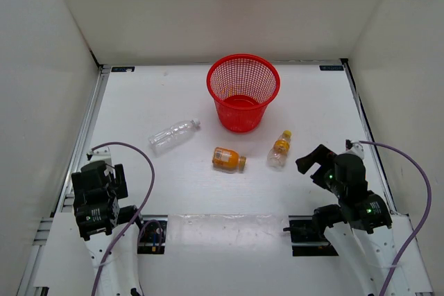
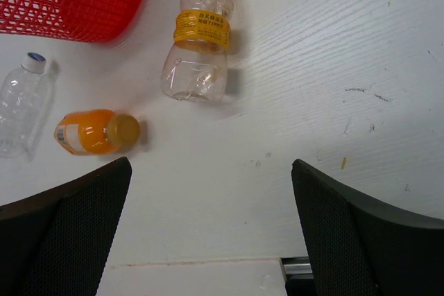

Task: Put the plastic bottles in the bin

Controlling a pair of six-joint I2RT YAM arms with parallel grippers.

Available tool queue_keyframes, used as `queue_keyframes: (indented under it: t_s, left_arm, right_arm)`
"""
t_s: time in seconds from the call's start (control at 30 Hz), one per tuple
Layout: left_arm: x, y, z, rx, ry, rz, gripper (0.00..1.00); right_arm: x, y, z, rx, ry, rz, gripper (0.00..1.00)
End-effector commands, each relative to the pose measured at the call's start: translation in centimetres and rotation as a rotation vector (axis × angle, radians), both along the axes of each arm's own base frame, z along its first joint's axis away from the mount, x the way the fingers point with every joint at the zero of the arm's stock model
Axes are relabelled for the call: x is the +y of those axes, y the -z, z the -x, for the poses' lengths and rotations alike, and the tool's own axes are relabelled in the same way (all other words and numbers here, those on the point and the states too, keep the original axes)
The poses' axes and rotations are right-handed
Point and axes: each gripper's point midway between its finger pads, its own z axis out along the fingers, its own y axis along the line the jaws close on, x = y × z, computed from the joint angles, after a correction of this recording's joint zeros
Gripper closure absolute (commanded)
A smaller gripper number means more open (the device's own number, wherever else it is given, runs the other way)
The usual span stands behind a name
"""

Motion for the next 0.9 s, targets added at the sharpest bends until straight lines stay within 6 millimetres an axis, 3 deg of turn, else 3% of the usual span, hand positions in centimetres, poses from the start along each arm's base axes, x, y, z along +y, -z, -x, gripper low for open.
queue_keyframes:
  t_s: [0.0,0.13,0.2,0.27,0.37,0.4,0.43,0.47,0.57,0.73,0.87]
  left_arm:
    - [0.1,0.1,0.0,-0.006,-0.016,0.006,0.00]
    - [0.3,0.1,0.1,0.001,-0.035,0.001,0.00]
    - [0.4,0.1,0.2,-0.002,-0.049,-0.001,0.00]
    - [0.4,0.1,0.2,-0.002,-0.049,-0.001,0.00]
    - [0.4,0.1,0.2,0.007,-0.049,0.001,0.00]
    - [0.3,0.2,0.1,0.005,-0.041,0.009,0.00]
    - [0.3,0.2,0.1,0.005,-0.041,0.009,0.00]
    - [0.3,0.2,0.1,0.005,-0.041,0.009,0.00]
    - [0.3,0.3,0.0,0.019,-0.035,0.006,0.00]
    - [0.2,0.3,0.0,0.019,-0.026,0.006,0.00]
    - [0.3,0.2,0.0,0.016,-0.039,0.004,0.00]
  right_arm:
    - [-0.2,0.0,-0.2,0.004,0.015,0.001,0.01]
    - [-0.5,0.6,-0.6,0.054,0.026,0.038,0.01]
    - [-0.6,0.0,-1.3,0.061,0.020,0.068,0.01]
    - [-0.5,0.7,-2.3,0.150,0.013,0.118,0.01]
    - [0.5,0.9,-4.2,0.307,-0.041,0.168,0.01]
    - [0.4,2.2,-5.0,0.395,-0.049,0.201,0.01]
    - [0.9,2.3,-5.6,0.418,-0.067,0.202,0.01]
    - [1.5,1.6,-6.6,0.418,-0.079,0.188,0.01]
    - [1.8,3.1,-8.9,0.468,-0.082,0.205,0.01]
    - [4.5,3.7,-11.2,0.467,-0.176,0.113,0.01]
    - [4.6,7.4,-11.4,0.591,-0.179,0.147,0.01]
